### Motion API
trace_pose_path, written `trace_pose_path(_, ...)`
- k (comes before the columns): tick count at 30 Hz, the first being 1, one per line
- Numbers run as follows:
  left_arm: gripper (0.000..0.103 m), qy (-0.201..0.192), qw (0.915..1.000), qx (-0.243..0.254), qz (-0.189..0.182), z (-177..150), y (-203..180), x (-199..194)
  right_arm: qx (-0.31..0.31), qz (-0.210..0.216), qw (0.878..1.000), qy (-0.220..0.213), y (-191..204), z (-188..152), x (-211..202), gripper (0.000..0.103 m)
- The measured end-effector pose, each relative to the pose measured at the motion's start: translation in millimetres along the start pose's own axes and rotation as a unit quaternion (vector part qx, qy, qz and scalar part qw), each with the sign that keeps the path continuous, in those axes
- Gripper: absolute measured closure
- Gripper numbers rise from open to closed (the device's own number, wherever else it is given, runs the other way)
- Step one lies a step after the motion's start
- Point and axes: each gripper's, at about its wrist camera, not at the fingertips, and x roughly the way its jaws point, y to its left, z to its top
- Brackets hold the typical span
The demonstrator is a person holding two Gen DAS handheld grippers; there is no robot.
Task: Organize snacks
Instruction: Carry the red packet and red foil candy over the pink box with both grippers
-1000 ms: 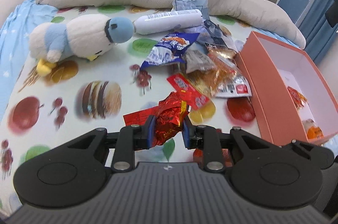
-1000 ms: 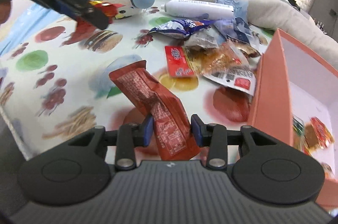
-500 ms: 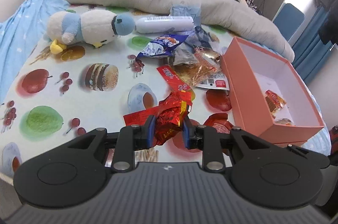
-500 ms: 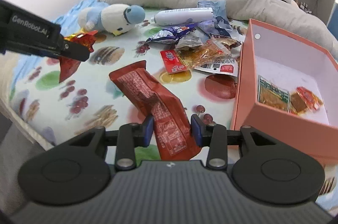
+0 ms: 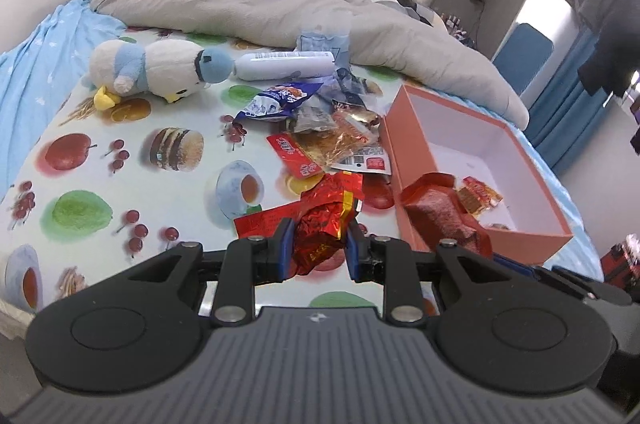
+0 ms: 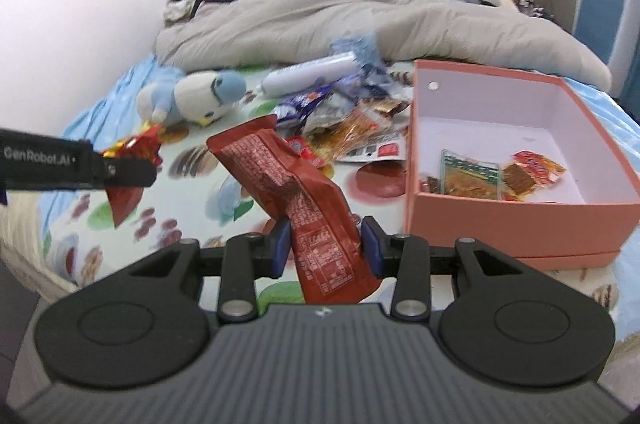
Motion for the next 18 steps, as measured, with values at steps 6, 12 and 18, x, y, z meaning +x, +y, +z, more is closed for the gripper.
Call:
trace_pose_path(6, 0.073, -0.013, 0.9999, 0.003, -0.010, 1.0, -20.0, -14.3, 0.029, -0.007, 1.000, -0.008, -17.1, 4.5, -26.9, 0.062)
trace_pose_path(12, 0.073, -0.016, 0.9993, 0.010, -0.032, -2.8, -47.1, -16.3, 0.045, -0.021, 0.998, -0.025, -34.7, 9.2, -50.0, 0.062)
trace_pose_path(18, 0.073, -0.003, 0.9974, 0.039, -0.060, -11.9, -84.2, -6.7, 0.062, -0.049, 0.996, -0.039, -56.8, 9.5, -64.8, 0.062)
